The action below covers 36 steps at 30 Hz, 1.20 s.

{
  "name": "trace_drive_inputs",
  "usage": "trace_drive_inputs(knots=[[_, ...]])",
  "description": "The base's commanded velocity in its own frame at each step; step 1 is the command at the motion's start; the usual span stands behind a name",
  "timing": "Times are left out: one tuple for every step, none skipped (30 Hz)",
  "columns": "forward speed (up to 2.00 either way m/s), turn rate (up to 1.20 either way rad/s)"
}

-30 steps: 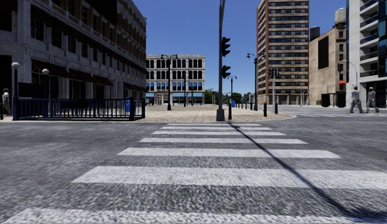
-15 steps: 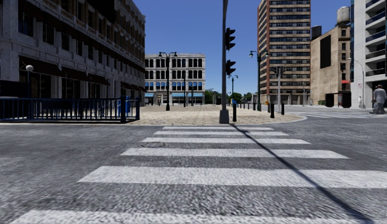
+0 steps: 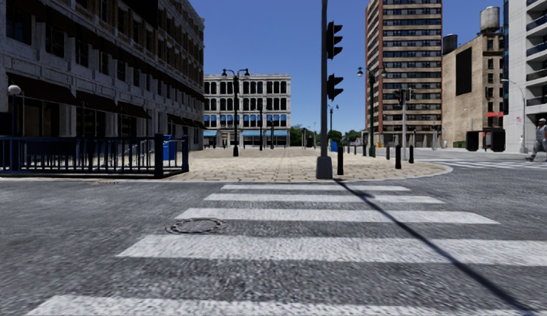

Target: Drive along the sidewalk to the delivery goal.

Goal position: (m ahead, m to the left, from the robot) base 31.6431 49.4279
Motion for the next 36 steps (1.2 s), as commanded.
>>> trace_drive_inputs(knots=[[1.99,0.0],[1.99,0.0],[1.99,0.0],[1.99,0.0],[1.99,0.0],[1.99,0.0],[1.99,0.0],[2.0,0.0],[2.0,0.0],[2.0,0.0],[2.0,0.0],[2.0,0.0],[2.0,0.0],[2.0,0.0],[2.0,0.0],[2.0,0.0],[2.0,0.0],[2.0,0.0],[2.0,0.0],[2.0,0.0],[2.0,0.0],[2.0,0.0],[2.0,0.0],[2.0,0.0],[2.0,0.0],[2.0,0.0],[2.0,0.0],[2.0,0.0],[2.0,0.0],[2.0,0.0],[2.0,0.0],[2.0,0.0],[2.0,0.0],[2.0,0.0],[2.0,0.0],[2.0,0.0]])
